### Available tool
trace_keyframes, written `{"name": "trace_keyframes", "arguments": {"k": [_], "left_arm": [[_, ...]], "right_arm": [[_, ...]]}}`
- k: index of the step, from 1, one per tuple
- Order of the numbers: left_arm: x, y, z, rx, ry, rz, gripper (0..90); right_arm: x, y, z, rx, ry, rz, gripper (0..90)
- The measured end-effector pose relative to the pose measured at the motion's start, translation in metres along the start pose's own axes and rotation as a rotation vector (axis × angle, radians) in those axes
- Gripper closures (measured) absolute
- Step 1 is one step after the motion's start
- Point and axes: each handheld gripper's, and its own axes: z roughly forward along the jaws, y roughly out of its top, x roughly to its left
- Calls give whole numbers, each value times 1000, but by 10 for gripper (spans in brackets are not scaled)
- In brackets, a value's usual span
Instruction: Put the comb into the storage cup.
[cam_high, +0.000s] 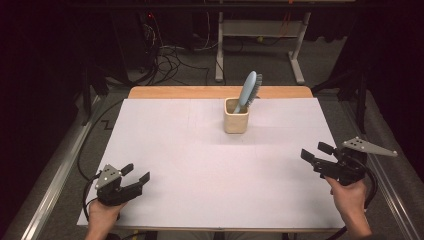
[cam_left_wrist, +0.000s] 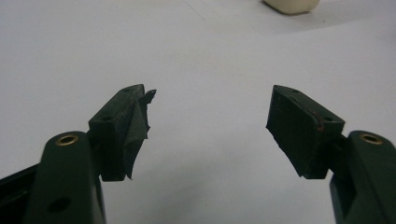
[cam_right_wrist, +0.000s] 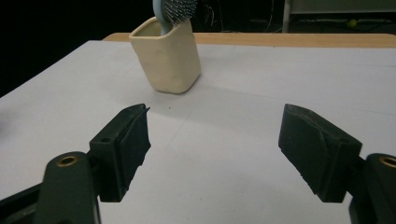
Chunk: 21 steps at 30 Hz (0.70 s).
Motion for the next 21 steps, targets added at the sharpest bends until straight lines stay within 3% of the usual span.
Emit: {"name": "trace_keyframes", "arguments": {"k": [21], "left_arm": [[-1,0,0,4,-2,5,300]], "right_arm": [[0,-18,-10,-17,4,24,252]]}}
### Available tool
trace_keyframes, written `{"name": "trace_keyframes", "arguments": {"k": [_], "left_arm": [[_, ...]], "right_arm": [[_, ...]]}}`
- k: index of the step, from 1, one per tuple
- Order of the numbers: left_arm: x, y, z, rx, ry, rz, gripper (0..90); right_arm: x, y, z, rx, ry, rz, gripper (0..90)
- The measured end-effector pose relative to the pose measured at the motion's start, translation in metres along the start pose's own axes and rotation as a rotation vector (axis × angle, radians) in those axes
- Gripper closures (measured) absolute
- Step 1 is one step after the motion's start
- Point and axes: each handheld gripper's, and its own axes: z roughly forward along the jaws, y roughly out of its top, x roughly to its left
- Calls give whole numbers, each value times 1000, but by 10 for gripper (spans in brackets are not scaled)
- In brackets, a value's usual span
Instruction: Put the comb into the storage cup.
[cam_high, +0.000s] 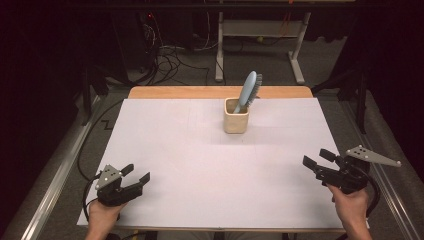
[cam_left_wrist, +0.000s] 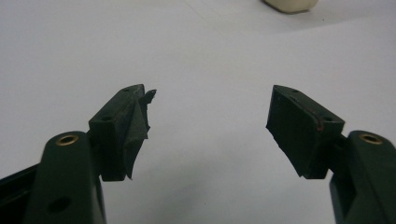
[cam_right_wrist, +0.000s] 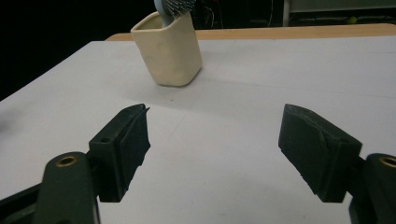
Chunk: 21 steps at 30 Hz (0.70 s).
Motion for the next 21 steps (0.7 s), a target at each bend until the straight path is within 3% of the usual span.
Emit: {"name": "trace_keyframes", "arguments": {"k": [21], "left_arm": [[0,-1,1,0,1,-9,300]], "right_arm": [[-1,-17,-15,-18,-6,34,249]]}}
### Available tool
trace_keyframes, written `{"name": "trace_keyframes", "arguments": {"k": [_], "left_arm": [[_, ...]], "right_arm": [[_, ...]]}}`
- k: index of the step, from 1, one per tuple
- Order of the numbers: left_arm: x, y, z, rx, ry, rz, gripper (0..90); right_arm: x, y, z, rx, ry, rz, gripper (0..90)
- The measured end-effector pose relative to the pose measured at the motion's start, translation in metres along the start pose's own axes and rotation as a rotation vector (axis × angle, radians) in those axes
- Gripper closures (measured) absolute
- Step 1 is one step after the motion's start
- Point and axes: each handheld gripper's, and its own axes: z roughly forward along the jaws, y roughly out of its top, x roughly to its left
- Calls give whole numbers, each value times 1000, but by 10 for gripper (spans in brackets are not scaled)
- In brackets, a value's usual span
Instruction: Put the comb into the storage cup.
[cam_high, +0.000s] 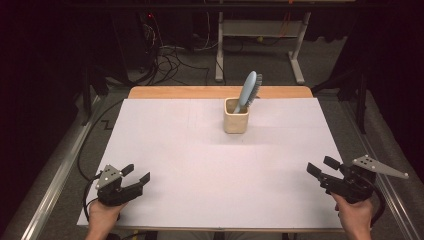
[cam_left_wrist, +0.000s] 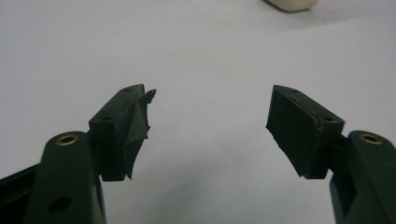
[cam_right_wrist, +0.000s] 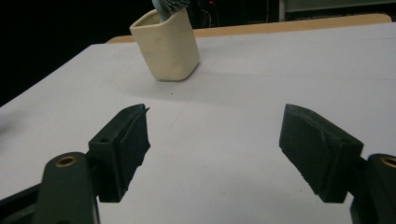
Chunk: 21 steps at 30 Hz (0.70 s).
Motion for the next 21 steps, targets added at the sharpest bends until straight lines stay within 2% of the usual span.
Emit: {"name": "trace_keyframes", "arguments": {"k": [9,21], "left_arm": [[0,0,0,4,3,-4,300],[0,0,-1,1,4,-1,300]], "right_arm": [[-1,-8,-3,0,2,12,242],[0,-20,-2,-4,-31,-2,229]]}}
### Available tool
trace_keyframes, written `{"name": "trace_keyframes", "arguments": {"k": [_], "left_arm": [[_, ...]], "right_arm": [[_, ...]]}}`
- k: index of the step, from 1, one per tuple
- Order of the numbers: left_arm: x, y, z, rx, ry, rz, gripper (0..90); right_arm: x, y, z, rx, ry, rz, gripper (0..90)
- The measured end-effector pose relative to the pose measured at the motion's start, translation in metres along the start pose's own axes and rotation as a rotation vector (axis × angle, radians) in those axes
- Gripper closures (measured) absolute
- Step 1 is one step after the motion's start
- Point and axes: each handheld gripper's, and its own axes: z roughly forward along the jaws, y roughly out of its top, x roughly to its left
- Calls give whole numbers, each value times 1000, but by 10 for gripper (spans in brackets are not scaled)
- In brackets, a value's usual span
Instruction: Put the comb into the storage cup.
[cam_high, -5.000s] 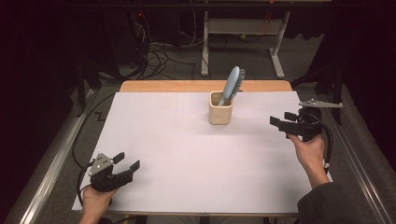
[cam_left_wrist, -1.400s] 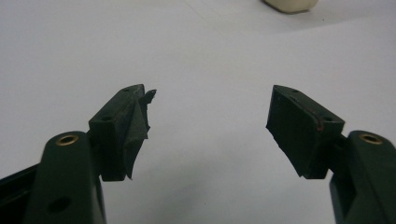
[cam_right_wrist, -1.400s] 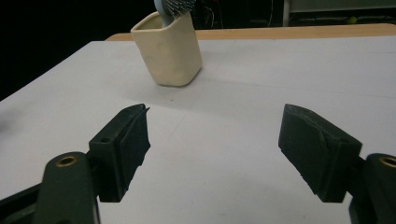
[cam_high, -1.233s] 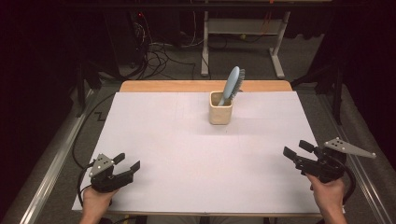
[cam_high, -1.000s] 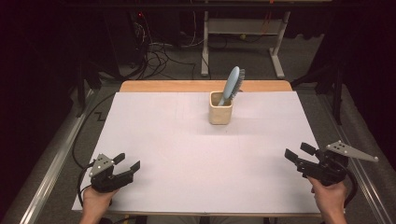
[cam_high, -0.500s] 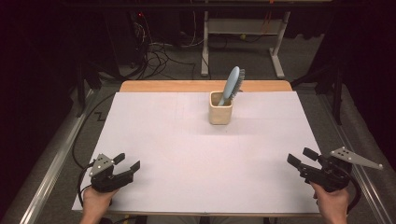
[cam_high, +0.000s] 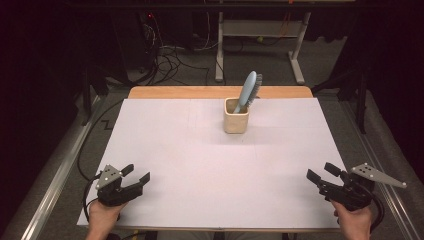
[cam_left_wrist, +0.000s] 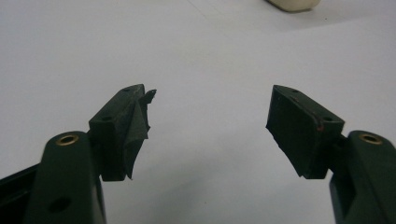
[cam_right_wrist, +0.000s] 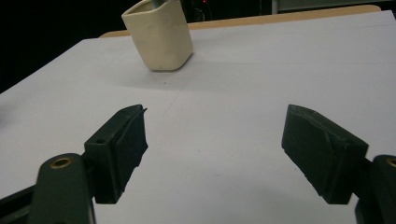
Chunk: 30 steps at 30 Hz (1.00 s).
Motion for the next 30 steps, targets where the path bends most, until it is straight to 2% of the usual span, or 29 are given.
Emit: {"name": "trace_keyframes", "arguments": {"k": [22,30], "left_arm": [[0,0,-1,-4,1,1,301],[-1,0,-1,-7,2,-1,301]], "right_arm": [[2,-19,6,21,-31,-23,218],[0,-25,4,17,-41,-18,212]]}}
